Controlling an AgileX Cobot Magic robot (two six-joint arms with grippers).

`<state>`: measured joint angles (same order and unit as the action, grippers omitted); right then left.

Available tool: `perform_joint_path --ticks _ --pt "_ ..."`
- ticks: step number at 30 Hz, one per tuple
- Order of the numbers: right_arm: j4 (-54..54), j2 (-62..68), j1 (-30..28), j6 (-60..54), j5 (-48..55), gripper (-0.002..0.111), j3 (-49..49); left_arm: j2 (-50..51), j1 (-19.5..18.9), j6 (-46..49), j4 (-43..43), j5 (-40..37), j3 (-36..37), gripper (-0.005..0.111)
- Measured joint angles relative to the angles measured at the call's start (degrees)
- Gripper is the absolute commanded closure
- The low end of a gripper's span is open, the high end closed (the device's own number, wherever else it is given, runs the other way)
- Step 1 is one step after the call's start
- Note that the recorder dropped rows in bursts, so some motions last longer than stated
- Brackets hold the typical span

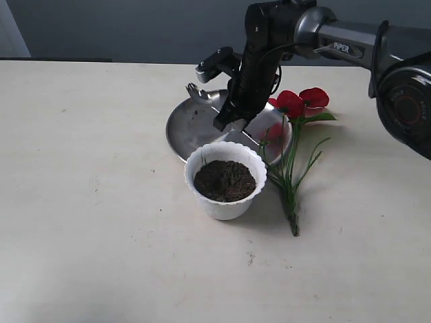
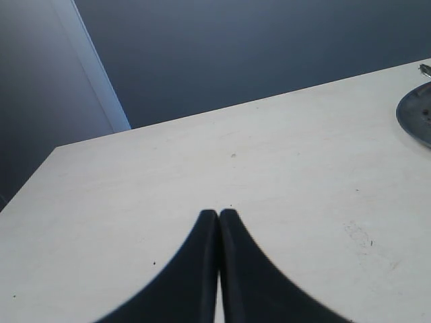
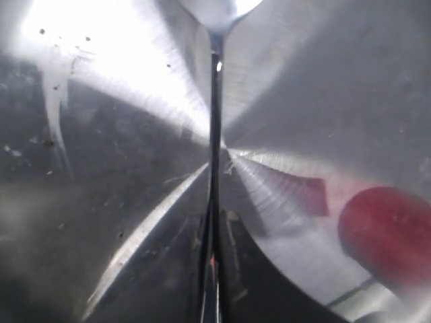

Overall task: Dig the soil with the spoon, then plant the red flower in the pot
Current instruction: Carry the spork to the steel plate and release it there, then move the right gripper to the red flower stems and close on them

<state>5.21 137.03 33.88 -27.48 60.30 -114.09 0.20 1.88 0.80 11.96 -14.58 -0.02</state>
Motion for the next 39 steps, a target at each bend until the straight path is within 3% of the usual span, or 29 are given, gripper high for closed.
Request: perform_joint_path --ticks 17,19,23,29,35,39 --pt "-0.5 1.9 0.0 0.5 1.7 0.109 0.0 0.0 0.0 0.0 0.0 0.0 0.0 0.106" --pt "-0.5 1.9 0.0 0.5 2.2 0.101 0.0 0.0 0.0 0.0 0.0 0.0 0.0 0.106" --pt "-0.5 1.9 0.0 0.6 2.6 0.070 0.0 0.0 0.0 0.0 0.0 0.0 0.0 0.106" --pt "-0.5 -2.8 0.0 3.7 6.4 0.069 0.0 0.0 0.0 0.0 0.0 0.0 0.0 0.106" --pt "-3.5 -10.7 -1.3 17.3 9.0 0.069 -0.1 0.0 0.0 0.0 0.0 0.0 0.0 0.106" --pt "-5.2 -15.4 -4.1 26.2 8.9 0.069 5.1 0.0 0.0 0.0 0.0 0.0 0.0 0.106"
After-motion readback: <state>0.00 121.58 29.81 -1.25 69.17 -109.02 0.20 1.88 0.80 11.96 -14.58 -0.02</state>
